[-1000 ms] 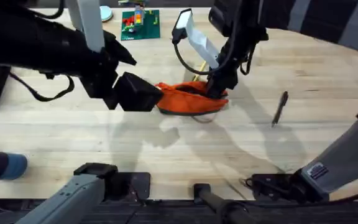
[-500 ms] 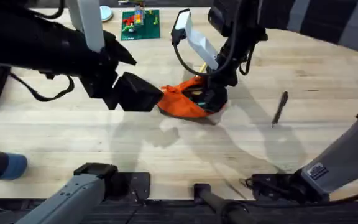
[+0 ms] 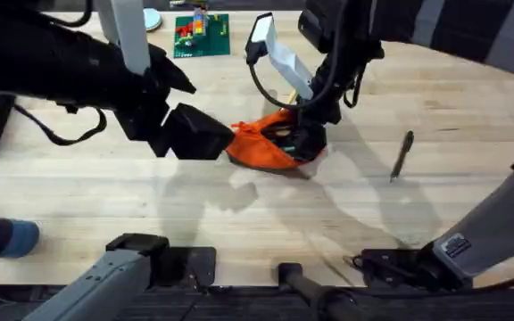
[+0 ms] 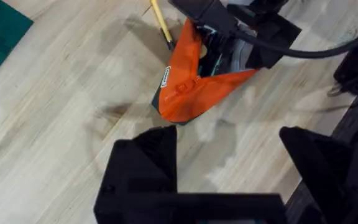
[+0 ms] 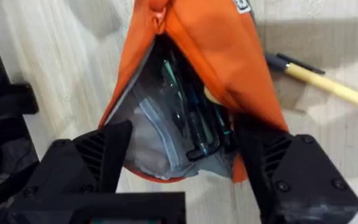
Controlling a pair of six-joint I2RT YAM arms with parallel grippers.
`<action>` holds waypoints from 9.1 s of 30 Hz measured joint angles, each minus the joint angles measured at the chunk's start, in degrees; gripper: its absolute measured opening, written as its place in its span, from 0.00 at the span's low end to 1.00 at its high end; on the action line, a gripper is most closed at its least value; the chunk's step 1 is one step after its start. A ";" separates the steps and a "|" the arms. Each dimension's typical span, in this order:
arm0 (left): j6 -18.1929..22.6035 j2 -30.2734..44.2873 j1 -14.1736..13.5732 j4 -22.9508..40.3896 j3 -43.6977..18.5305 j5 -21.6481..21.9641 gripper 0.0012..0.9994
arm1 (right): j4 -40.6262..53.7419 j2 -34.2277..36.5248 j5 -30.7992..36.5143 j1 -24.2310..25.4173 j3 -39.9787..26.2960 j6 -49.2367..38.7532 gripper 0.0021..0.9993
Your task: Unzip the bag, pick up the pens from the table one at a time and place them inside, then zip the bag closed.
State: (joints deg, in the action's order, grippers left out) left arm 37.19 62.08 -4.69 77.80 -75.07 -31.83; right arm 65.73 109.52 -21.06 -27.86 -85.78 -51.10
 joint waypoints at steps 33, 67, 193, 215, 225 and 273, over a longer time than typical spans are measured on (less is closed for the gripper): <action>-0.13 0.00 0.00 -1.16 0.00 0.02 1.00 | 11.08 -14.96 0.20 5.10 -15.76 9.38 1.00; -0.13 0.00 0.00 -1.14 0.00 0.04 1.00 | 26.82 -25.82 35.48 7.10 -16.17 74.20 1.00; -0.13 0.00 0.00 -0.90 0.00 0.13 1.00 | -12.81 -41.88 27.70 29.09 8.27 54.98 0.03; -0.15 0.00 0.00 -0.90 0.00 0.13 1.00 | -0.47 -42.97 13.80 11.48 0.35 21.12 0.03; -0.15 0.00 0.00 -0.90 0.00 0.13 1.00 | 2.92 -38.62 2.59 10.86 0.28 1.47 0.03; -0.13 0.00 0.00 -0.90 0.00 0.13 1.00 | 1.03 -3.99 -4.26 1.11 0.17 -13.90 0.03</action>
State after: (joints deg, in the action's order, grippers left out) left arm 37.06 62.08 -4.69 76.90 -75.07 -31.70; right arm 66.76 105.52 -25.33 -26.74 -85.60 -64.99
